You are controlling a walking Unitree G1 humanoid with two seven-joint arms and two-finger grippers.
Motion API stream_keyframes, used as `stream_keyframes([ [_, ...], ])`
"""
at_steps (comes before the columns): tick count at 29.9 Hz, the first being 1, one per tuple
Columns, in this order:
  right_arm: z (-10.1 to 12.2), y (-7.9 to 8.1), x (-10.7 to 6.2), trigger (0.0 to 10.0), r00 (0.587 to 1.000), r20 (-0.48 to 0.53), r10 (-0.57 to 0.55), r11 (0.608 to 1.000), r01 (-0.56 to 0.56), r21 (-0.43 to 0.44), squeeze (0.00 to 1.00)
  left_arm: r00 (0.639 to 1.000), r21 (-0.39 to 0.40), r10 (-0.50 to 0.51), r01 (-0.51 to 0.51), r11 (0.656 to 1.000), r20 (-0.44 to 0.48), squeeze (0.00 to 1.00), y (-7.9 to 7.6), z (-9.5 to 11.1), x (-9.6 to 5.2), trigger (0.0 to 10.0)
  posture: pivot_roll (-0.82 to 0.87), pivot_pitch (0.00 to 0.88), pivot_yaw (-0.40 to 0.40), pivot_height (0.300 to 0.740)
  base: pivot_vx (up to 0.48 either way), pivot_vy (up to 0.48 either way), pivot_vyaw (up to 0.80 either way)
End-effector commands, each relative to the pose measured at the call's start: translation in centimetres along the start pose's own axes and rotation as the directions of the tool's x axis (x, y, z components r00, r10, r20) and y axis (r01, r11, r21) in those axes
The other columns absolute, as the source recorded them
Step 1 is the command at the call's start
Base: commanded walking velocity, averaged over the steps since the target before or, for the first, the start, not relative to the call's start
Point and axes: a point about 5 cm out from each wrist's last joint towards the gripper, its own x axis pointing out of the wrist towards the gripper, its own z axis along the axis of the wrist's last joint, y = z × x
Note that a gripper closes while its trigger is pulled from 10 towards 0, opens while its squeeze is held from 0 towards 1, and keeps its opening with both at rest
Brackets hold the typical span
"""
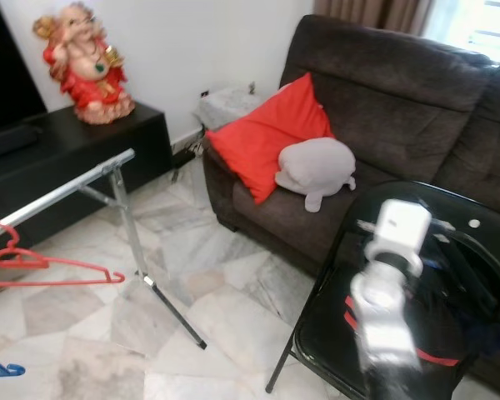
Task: Hang hanger
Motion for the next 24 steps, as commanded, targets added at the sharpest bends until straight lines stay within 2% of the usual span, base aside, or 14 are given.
stream_keyframes([
  [1, 1.5, -0.4, 0.5, 10.0, 0.996, 0.082, -0.017, 0.999, 0.021, -0.047, 0.00, 0.999, -0.017, 0.000, -0.001, 1.000, -0.039, 0.00, -0.3, -1.0, -0.2, 10.0, 0.05, 0.000, -0.004, 0.740, 0.000, 0.000, 0.80],
  [3, 2.3, -0.4, 0.9, 10.0, 0.992, 0.127, -0.022, 0.994, 0.036, -0.108, 0.00, 0.999, -0.017, -0.001, 0.000, 1.000, -0.039, 0.00, -0.3, -1.0, -0.2, 10.0, 0.05, 0.000, -0.004, 0.740, 0.000, 0.000, 0.80],
  [7, 4.5, -0.1, 1.5, 10.0, 0.971, 0.239, -0.015, 0.984, 0.056, -0.166, 0.00, 0.999, -0.019, -0.002, 0.002, 1.000, -0.039, 0.00, -0.3, -1.0, -0.2, 10.0, 0.05, 0.000, -0.006, 0.740, 0.000, 0.000, 0.80],
  [9, 5.0, 0.2, 1.6, 10.0, 0.966, 0.259, -0.005, 0.980, 0.057, -0.193, 0.00, 0.999, -0.020, -0.002, 0.002, 1.000, -0.039, 0.00, -0.4, -1.0, -0.2, 10.0, 0.05, 0.000, -0.007, 0.740, 0.000, 0.000, 0.80],
  [19, 7.6, 1.0, 2.2, 10.0, 0.928, 0.372, 0.010, 0.967, 0.086, -0.241, 0.00, 0.999, -0.026, -0.001, 0.000, 1.000, -0.039, 0.00, -0.4, -1.0, -0.2, 10.0, 0.05, 0.000, -0.005, 0.740, 0.000, 0.000, 0.80],
  [21, 9.5, 2.0, 2.1, 10.0, 0.885, 0.457, 0.087, 0.966, 0.038, -0.256, 0.00, 0.999, -0.026, 0.000, -0.001, 1.000, -0.039, 0.00, -0.3, -1.0, -0.2, 10.0, 0.05, 0.000, -0.005, 0.740, 0.000, 0.000, 0.80],
  [22, 10.8, 2.9, 1.7, 10.0, 0.847, 0.508, 0.153, 0.965, -0.017, -0.263, 0.00, 0.999, -0.026, 0.000, -0.001, 1.000, -0.039, 0.00, -0.3, -1.0, -0.2, 10.0, 0.05, 0.000, -0.004, 0.740, 0.000, 0.000, 0.80],
  [23, 12.6, 4.2, 1.0, 10.0, 0.778, 0.576, 0.252, 0.955, -0.104, -0.278, 0.00, 0.999, -0.026, 0.000, -0.001, 1.000, -0.039, 0.00, -0.3, -1.0, -0.2, 10.0, 0.05, 0.000, -0.003, 0.740, 0.000, 0.000, 0.80],
  [24, 13.4, 4.8, 0.5, 10.0, 0.742, 0.602, 0.296, 0.947, -0.148, -0.284, 0.00, 0.999, -0.026, 0.000, -0.001, 1.000, -0.039, 0.00, -0.3, -1.0, -0.2, 10.0, 0.05, 0.000, -0.003, 0.740, 0.000, 0.000, 0.80],
])
